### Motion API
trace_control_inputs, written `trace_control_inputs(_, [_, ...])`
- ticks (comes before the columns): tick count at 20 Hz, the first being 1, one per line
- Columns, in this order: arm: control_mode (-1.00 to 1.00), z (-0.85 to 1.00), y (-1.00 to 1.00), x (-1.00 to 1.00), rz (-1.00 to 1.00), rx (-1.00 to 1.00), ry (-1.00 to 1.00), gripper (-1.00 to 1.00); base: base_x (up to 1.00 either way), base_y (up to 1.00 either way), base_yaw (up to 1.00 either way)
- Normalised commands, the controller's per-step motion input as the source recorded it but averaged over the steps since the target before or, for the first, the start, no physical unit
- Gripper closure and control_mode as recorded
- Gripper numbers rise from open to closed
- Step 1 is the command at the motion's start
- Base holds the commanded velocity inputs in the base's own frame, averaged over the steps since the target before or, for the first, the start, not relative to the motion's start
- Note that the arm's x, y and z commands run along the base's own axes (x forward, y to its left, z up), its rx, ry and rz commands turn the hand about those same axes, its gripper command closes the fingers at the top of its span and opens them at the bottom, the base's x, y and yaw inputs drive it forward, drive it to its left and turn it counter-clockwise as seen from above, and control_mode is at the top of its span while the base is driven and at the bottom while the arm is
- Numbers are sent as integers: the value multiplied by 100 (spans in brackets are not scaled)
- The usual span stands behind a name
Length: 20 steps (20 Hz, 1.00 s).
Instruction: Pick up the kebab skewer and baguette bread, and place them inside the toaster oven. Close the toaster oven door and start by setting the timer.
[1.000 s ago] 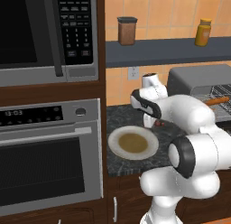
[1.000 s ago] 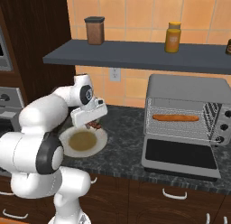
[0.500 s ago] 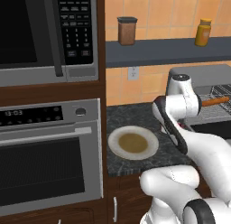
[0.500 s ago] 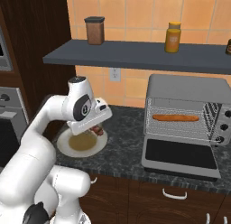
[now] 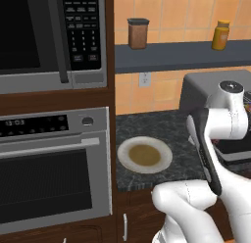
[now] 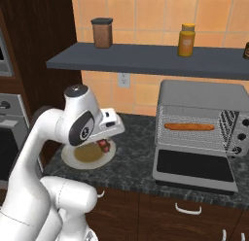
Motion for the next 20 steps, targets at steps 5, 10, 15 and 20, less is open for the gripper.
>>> trace_control_inputs(5, [-100, 48, -24, -44, -43, 30, -8, 100, 0, 0, 0])
trace_control_inputs(10, [-100, 35, -29, -32, -48, 38, -15, 100, 0, 0, 0])
trace_control_inputs(15, [-100, 9, -41, -15, -61, 37, -19, 100, 0, 0, 0])
trace_control_inputs(20, [-100, 0, -17, 0, -68, 29, -16, 100, 0, 0, 0])
